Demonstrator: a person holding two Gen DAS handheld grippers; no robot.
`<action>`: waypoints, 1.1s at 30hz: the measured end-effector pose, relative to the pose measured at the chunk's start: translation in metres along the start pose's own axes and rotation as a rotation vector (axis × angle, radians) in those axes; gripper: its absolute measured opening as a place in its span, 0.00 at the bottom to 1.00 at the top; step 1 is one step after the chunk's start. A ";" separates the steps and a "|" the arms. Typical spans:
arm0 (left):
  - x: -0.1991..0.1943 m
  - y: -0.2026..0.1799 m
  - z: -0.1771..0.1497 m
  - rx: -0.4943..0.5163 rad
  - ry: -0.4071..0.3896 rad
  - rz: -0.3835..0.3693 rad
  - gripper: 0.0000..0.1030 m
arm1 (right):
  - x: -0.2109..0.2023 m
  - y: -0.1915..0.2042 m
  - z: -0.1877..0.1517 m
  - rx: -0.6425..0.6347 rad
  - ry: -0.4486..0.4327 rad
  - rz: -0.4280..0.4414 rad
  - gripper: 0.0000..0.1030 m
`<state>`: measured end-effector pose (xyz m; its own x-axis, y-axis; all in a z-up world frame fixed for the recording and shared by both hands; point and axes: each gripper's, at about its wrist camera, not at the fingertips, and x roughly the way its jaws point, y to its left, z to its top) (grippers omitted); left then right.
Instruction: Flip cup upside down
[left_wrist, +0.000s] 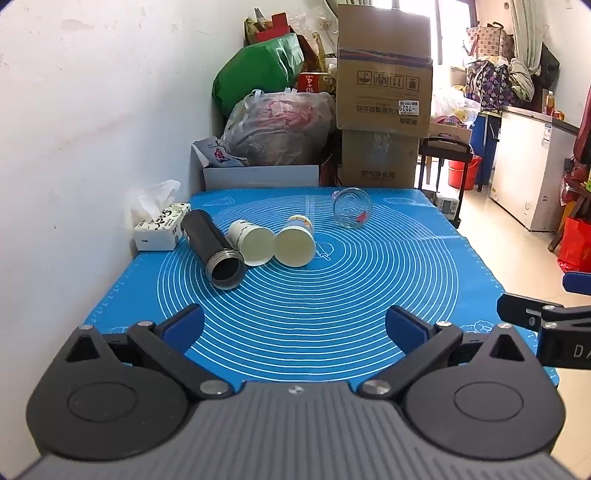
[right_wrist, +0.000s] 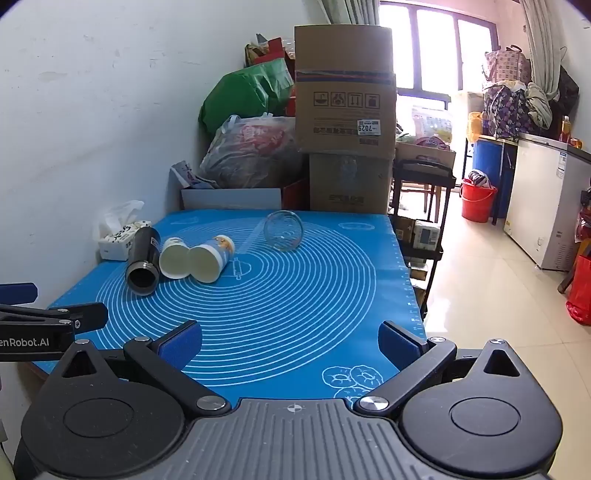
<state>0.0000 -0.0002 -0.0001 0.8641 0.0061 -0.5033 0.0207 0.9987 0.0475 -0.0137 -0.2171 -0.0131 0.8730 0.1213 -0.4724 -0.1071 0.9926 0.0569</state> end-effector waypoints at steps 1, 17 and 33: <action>0.000 0.000 0.000 0.002 -0.001 0.002 1.00 | 0.000 0.000 0.000 -0.004 0.000 -0.002 1.00; -0.005 -0.002 0.004 0.014 -0.014 -0.003 1.00 | 0.003 0.001 0.001 -0.005 -0.001 0.004 1.00; -0.014 -0.002 0.002 0.011 -0.039 0.004 1.00 | -0.002 0.003 0.001 -0.009 -0.009 0.000 1.00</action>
<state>-0.0106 -0.0025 0.0084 0.8832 0.0076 -0.4690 0.0228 0.9980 0.0592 -0.0148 -0.2143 -0.0108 0.8770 0.1212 -0.4649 -0.1114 0.9926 0.0486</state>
